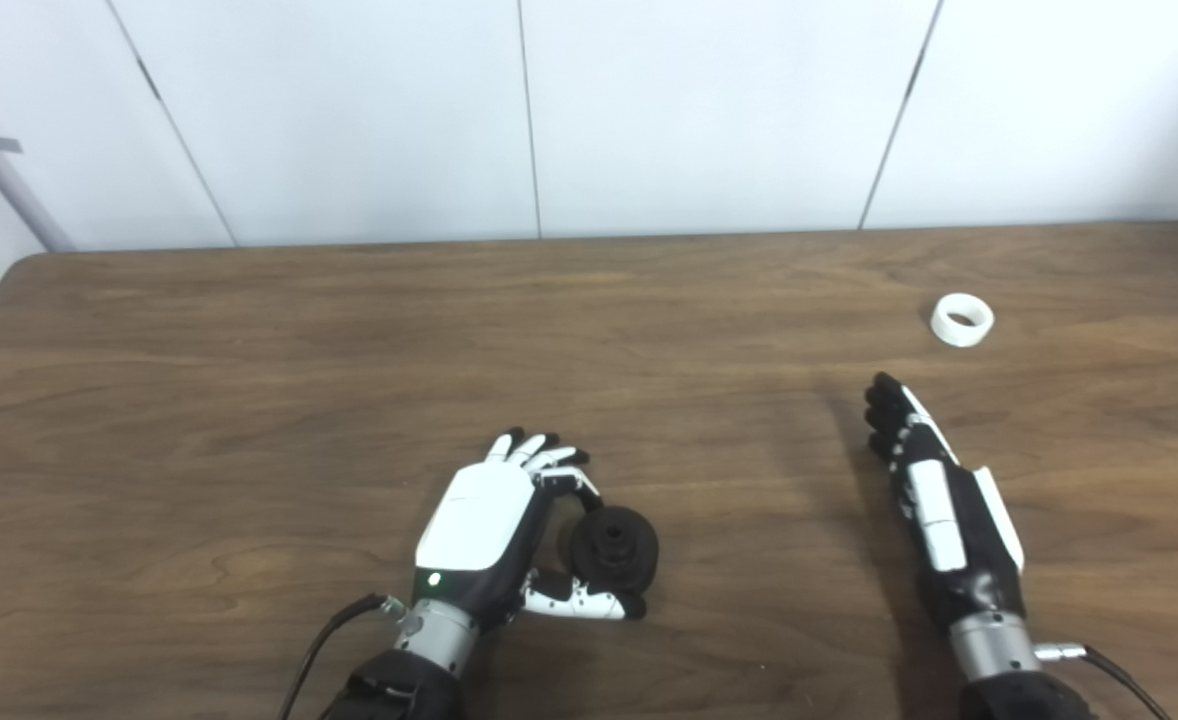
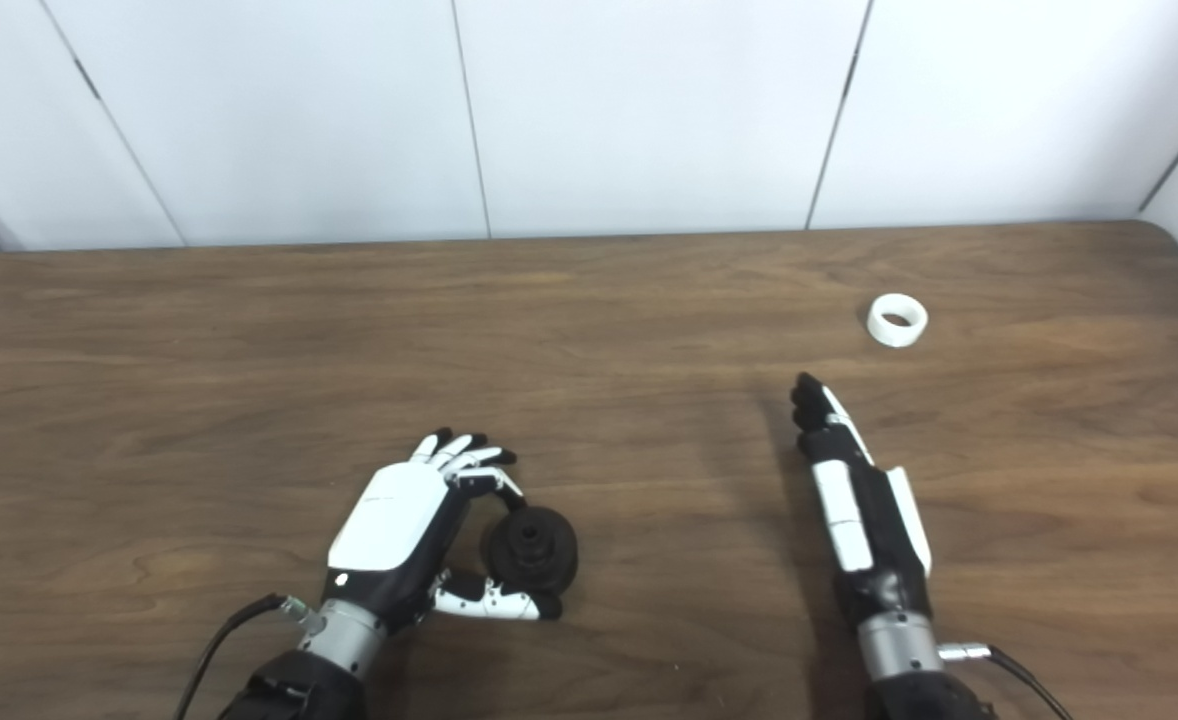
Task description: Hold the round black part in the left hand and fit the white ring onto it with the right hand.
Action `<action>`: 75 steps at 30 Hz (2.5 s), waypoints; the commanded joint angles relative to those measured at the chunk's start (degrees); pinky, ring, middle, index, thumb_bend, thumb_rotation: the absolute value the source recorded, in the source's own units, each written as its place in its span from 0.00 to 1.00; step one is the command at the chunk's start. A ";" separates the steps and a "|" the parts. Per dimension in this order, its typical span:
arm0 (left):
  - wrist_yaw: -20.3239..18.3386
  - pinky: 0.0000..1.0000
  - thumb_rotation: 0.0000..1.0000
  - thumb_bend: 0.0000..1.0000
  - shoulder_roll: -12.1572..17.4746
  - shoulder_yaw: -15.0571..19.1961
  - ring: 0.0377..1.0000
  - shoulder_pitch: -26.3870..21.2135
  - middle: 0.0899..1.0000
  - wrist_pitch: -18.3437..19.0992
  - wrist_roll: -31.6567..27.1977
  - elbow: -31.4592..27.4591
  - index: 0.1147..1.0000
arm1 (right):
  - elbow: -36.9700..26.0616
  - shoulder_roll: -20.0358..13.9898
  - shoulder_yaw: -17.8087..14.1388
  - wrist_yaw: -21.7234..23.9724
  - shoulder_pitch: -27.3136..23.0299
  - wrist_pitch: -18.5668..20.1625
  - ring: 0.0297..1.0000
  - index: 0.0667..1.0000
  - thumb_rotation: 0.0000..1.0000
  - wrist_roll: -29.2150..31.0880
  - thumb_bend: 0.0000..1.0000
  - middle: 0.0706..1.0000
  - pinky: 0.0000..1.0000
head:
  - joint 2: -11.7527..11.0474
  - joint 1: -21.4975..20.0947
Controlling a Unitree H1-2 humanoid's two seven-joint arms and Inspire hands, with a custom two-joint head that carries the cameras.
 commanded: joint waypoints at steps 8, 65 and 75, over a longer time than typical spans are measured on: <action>-1.45 1.00 0.05 0.52 2.27 0.76 0.92 -0.13 0.81 -0.39 1.42 0.89 0.42 | -8.65 0.33 -2.65 -1.22 -3.82 7.85 0.98 0.94 0.68 -2.40 0.48 0.97 0.96 | 0.10 -2.92; -0.60 1.00 0.05 0.52 4.30 4.92 0.90 1.42 0.79 -5.66 -0.72 2.70 0.42 | 26.15 -19.67 -4.64 20.51 -40.87 21.83 1.00 0.74 0.26 -46.98 0.84 1.00 0.98 | -3.02 -18.49; -0.27 0.98 0.05 0.52 4.13 4.85 0.90 1.75 0.79 -5.71 -0.67 2.80 0.42 | 31.41 -19.46 -3.80 24.40 -45.31 21.84 1.00 0.70 0.26 -50.10 0.84 0.99 0.95 | -3.44 -18.28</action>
